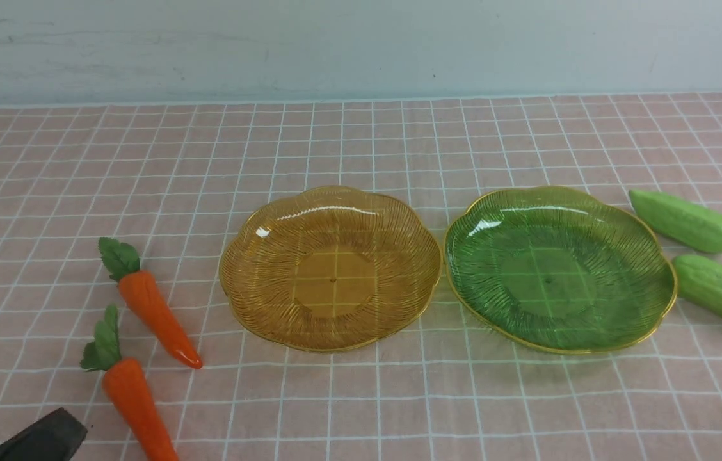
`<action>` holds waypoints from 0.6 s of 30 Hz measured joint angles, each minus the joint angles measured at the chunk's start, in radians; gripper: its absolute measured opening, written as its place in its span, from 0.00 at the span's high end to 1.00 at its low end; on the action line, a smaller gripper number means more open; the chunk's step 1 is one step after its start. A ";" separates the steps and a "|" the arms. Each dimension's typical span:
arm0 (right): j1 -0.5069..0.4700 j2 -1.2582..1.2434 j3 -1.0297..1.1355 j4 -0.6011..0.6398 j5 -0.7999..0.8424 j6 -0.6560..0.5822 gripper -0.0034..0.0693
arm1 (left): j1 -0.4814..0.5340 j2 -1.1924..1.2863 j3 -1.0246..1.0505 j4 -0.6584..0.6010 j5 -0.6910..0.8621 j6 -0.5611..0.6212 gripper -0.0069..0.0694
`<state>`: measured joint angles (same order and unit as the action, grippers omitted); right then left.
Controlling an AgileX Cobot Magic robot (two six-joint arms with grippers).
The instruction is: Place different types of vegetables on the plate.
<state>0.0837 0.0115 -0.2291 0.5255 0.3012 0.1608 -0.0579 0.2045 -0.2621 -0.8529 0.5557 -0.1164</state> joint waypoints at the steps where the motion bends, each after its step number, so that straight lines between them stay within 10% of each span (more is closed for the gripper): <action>1: 0.000 0.015 -0.028 -0.023 0.022 -0.027 0.98 | 0.000 0.034 -0.029 0.020 0.031 0.005 0.91; 7: 0.000 0.165 -0.190 -0.101 0.271 -0.130 0.98 | 0.000 0.378 -0.202 0.210 0.272 0.087 0.91; 18: 0.000 0.859 -0.384 -0.474 0.502 0.077 0.91 | 0.000 0.772 -0.347 0.367 0.323 0.179 0.91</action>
<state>0.0837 0.8708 -0.6131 0.0514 0.8036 0.2378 -0.0579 0.9765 -0.6088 -0.4858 0.8783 0.0630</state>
